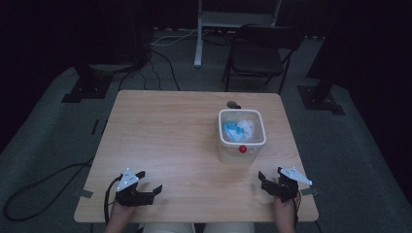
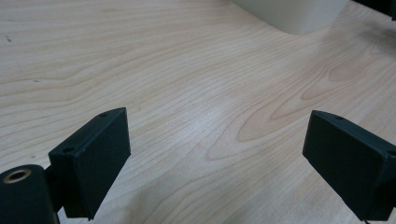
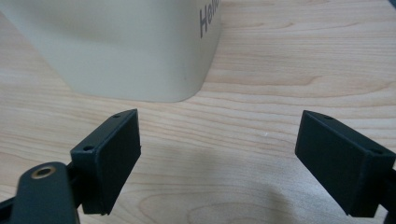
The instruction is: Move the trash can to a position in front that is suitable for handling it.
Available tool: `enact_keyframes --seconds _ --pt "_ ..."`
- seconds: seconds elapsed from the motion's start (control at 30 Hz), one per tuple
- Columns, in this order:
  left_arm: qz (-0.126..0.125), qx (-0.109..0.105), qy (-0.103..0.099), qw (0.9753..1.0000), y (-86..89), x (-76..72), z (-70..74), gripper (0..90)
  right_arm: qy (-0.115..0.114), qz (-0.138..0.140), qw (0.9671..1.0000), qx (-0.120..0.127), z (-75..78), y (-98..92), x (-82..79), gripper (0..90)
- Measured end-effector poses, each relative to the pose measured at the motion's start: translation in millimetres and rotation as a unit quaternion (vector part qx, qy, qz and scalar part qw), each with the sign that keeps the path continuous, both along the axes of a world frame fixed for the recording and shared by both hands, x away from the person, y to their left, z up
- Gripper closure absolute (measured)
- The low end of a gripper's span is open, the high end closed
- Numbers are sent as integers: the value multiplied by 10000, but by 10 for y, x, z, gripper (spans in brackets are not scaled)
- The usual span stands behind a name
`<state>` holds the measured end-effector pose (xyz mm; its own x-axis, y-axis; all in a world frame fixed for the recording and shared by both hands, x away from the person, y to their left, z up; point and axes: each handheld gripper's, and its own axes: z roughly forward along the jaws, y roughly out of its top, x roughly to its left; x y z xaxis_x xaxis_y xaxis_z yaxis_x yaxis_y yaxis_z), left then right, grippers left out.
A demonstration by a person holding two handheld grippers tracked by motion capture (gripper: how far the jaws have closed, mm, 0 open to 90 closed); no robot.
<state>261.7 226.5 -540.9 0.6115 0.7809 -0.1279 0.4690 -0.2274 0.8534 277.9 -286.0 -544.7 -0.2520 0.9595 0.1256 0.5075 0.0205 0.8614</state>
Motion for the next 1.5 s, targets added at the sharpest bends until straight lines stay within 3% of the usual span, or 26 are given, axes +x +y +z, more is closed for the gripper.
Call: enact_keyframes --seconds 0.03,0.1,0.33,0.5,0.7,1.0,1.1,1.2,1.4,1.5 --pt "-23 23 20 10000 -15 12 2 82 60 -9 9999 -107 0 22 17 135" --pt "-46 108 31 9999 -54 35 17 82 97 -30 9999 -86 0 18 21 135" --pt "-112 92 99 9998 -146 146 55 82 190 -56 9998 -21 -3 -19 105 135" --pt "-266 98 147 9995 -344 374 84 82 181 125 9997 55 10 -29 188 134" --pt "-329 98 221 9992 -494 590 87 82 207 53 9997 120 20 -78 290 134" --pt "-292 241 150 9992 -749 922 86 82 95 -193 9983 548 51 -194 524 134" --pt "-326 285 116 9990 -841 991 104 82 129 -264 9981 546 45 -204 604 134" --pt "-351 62 132 9993 -920 1043 113 82 113 -270 9981 536 39 -223 675 134" --pt "-409 90 115 9991 -1159 1237 114 82 168 -308 9977 576 52 -268 872 135" --pt "-400 98 93 9991 -1283 1356 136 82 208 -335 9982 450 65 -270 994 134"
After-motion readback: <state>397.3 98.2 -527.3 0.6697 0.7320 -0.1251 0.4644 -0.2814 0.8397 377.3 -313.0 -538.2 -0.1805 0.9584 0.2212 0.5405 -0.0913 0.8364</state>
